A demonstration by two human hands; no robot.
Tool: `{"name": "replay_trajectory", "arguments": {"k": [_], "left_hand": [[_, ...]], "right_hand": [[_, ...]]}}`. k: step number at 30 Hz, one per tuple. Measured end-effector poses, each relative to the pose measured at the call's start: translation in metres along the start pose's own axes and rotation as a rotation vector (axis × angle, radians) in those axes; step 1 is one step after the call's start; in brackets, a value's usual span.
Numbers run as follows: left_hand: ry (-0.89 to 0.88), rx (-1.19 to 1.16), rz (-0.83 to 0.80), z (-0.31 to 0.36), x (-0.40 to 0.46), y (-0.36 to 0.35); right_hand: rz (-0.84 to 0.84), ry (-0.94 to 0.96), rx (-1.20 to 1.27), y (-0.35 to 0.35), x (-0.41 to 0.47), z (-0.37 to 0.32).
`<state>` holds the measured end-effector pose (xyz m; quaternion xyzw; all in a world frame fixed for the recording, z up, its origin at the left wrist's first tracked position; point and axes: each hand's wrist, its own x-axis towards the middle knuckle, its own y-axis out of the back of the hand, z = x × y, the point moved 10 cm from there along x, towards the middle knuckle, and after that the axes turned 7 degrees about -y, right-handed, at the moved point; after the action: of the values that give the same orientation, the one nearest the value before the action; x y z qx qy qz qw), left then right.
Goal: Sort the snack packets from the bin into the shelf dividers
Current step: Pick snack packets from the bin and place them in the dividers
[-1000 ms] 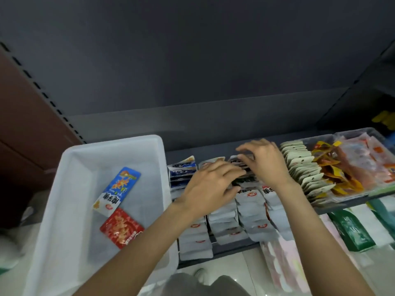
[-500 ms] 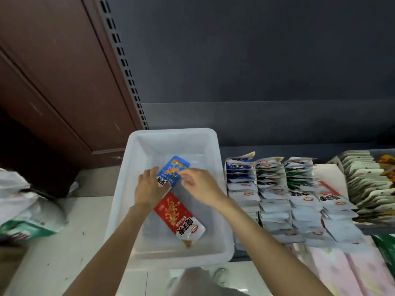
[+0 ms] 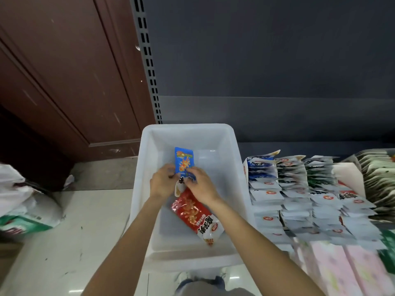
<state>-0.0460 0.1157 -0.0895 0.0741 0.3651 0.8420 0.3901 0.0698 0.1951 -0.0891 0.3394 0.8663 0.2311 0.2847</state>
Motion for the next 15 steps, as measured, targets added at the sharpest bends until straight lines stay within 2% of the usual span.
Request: {"name": "replay_trajectory", "arguments": {"k": [4,6,10,12,15], "left_hand": [[0.116,-0.759,0.074,0.014,-0.03,0.009],[0.092,-0.902,0.098,0.03,-0.045,0.016],[-0.016,-0.962,0.127,0.061,-0.062,0.029],[-0.079,-0.904,0.138,0.08,-0.067,0.034],[-0.208,-0.747,0.086,0.116,-0.074,0.026]], "right_hand": [[0.155,-0.104,0.621,0.034,-0.024,0.001],[0.147,-0.164,0.846,0.042,-0.038,-0.001],[0.195,-0.038,0.9,0.075,-0.066,-0.026],[0.252,0.038,0.957,0.096,-0.08,-0.035],[0.424,0.164,0.919,0.146,-0.109,-0.038]]}}
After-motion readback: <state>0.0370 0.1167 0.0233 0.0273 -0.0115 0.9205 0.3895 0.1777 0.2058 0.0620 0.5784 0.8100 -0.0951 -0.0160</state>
